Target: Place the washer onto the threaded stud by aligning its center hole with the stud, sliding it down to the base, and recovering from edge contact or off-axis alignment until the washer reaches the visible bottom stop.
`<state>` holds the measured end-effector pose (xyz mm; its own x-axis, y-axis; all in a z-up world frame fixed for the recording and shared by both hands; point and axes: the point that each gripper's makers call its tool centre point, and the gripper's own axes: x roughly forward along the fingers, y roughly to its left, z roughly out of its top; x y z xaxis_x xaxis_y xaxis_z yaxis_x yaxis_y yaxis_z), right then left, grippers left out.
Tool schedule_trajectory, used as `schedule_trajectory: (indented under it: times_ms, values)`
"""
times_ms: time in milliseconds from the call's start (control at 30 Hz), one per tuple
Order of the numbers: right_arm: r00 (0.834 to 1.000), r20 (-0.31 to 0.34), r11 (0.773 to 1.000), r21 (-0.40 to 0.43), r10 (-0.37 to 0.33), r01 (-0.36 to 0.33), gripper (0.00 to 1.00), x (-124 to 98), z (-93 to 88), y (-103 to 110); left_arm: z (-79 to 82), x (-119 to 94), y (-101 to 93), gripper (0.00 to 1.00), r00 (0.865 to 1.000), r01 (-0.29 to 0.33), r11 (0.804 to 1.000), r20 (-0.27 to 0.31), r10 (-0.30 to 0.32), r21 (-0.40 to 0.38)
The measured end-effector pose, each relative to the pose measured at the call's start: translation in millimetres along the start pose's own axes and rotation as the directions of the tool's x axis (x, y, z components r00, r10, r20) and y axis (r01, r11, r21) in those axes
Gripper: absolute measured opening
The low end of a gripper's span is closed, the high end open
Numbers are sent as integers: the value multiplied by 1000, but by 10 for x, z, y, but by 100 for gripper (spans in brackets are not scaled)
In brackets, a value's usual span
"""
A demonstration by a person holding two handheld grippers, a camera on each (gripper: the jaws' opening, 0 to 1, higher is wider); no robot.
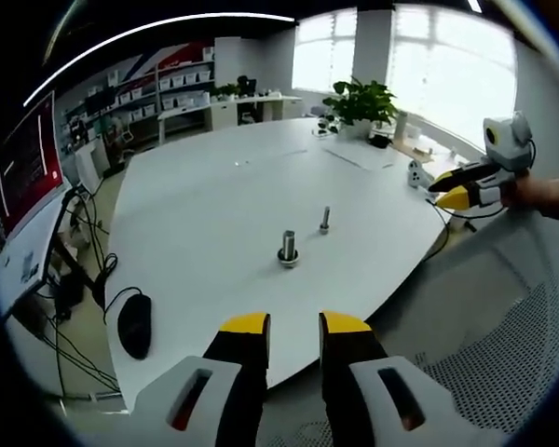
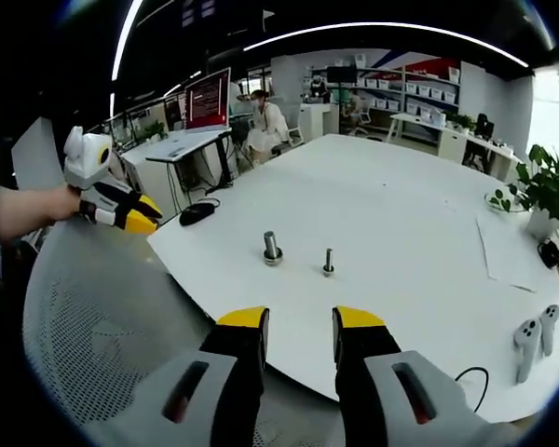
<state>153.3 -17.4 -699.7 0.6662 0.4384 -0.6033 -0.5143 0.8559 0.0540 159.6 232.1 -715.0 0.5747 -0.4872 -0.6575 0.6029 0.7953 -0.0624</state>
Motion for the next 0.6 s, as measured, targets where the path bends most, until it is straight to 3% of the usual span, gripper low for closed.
schedule_trajectory:
  times_ms: [600]
  values:
    - [1000,-9,1000,3,1,-1,30,4,-18,-14,-28,14,2,19,1000,-2,1000,-18,2,-6]
